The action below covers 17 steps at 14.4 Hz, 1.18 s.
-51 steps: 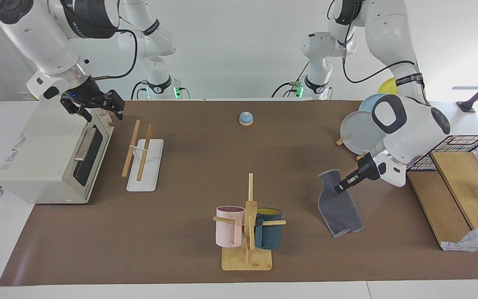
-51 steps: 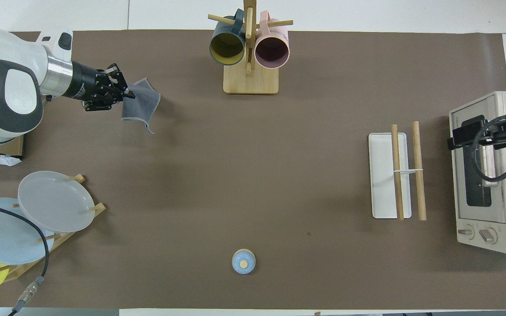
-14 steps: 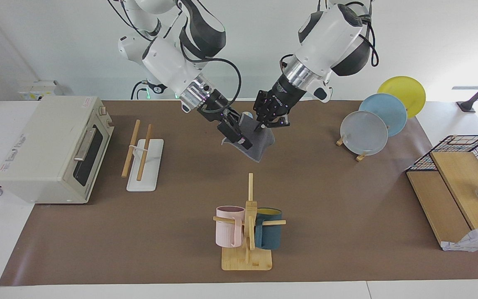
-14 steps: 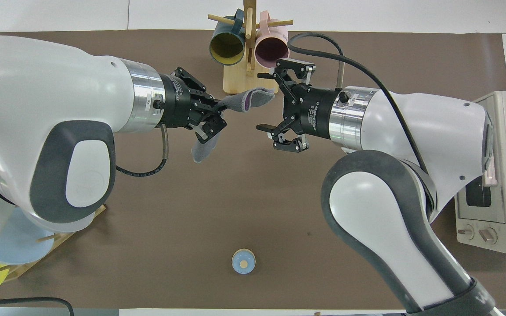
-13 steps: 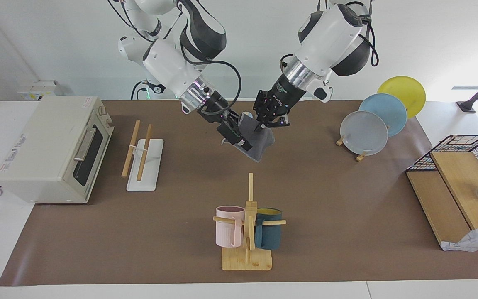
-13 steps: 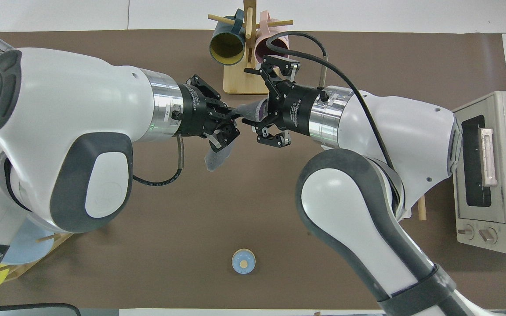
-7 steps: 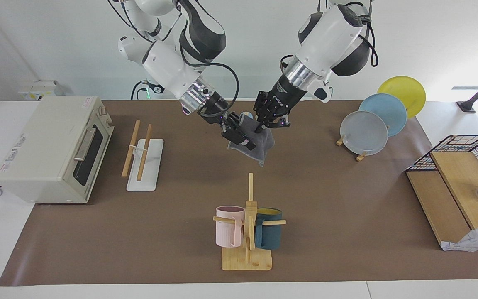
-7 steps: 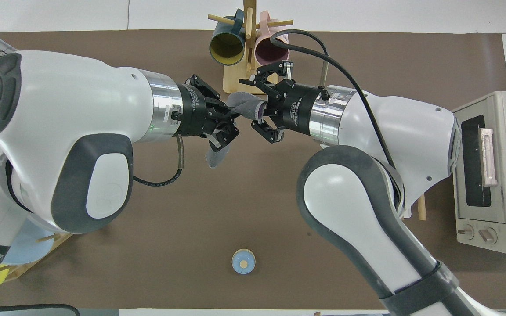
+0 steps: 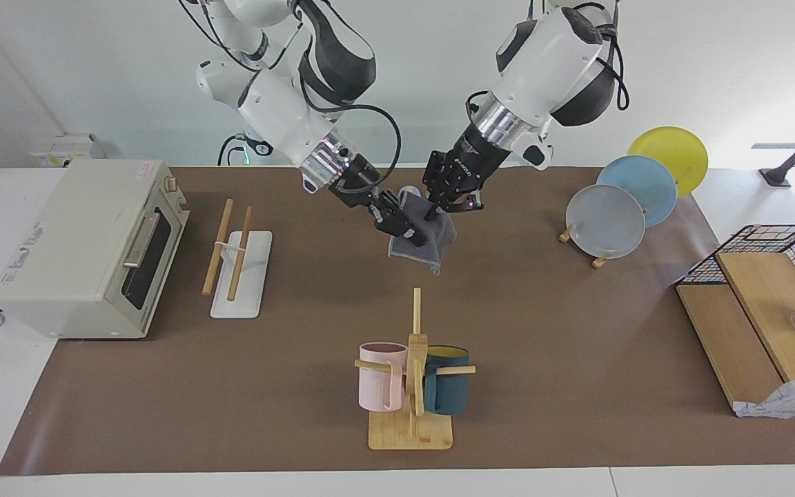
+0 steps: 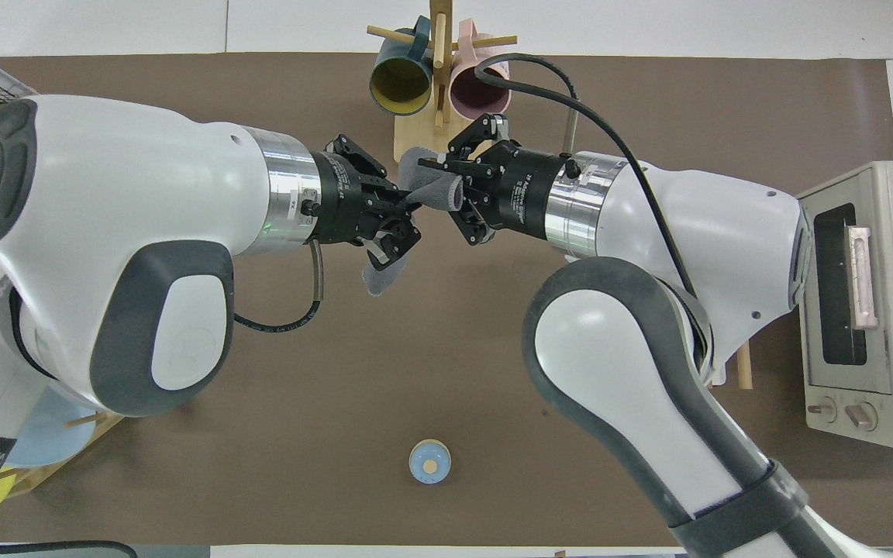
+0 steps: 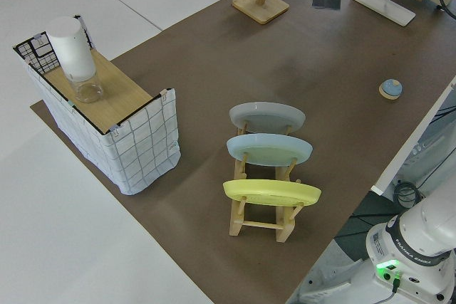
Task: Fold towel and hang on rack
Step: 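Carry the towel with the right gripper while the left gripper withdraws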
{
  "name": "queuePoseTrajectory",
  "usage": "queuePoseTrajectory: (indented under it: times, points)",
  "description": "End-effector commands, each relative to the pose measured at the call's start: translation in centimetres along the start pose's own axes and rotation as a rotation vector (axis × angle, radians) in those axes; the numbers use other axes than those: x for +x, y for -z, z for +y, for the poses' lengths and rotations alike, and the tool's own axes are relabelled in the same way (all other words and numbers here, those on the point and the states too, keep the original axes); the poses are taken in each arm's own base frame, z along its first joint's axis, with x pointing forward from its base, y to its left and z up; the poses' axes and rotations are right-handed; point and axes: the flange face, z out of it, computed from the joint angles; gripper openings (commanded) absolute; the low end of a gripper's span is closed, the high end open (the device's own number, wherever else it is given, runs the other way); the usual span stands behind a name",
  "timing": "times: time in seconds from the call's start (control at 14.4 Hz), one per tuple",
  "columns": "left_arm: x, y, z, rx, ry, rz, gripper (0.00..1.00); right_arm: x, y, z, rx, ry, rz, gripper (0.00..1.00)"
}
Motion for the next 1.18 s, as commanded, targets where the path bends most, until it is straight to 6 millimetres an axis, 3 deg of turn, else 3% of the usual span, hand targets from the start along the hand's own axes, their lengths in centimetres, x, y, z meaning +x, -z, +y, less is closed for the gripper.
queuePoseTrajectory:
  times: [0.0,0.28,0.42,0.49,0.69,0.9,1.11]
  points:
    - [0.7,0.2,-0.6,-0.004,-0.013,-0.004,0.99,0.8,0.1,2.0,-0.085,0.199,-0.031,0.0]
    - [0.9,0.3,-0.7,-0.004,-0.032,-0.002,1.0,3.0,0.6,4.6,-0.218,0.469,0.003,0.0]
    - [1.5,0.2,-0.6,-0.003,-0.04,0.008,1.0,3.2,0.9,5.2,-0.324,0.669,0.017,0.0]
    - [1.8,0.2,-0.5,-0.005,-0.068,0.01,1.0,4.2,1.3,5.5,-0.409,0.77,0.032,0.0]
    - [5.2,0.2,1.1,-0.011,-0.152,0.042,1.0,8.9,4.5,4.8,-0.582,1.091,0.028,0.0]
    - [8.7,1.3,3.7,-0.019,-0.248,0.068,1.0,13.2,7.9,4.5,-0.677,1.111,0.022,0.0]
    - [12.2,2.5,6.1,-0.015,-0.39,0.094,1.0,15.5,9.3,5.8,-0.791,1.153,0.036,0.0]
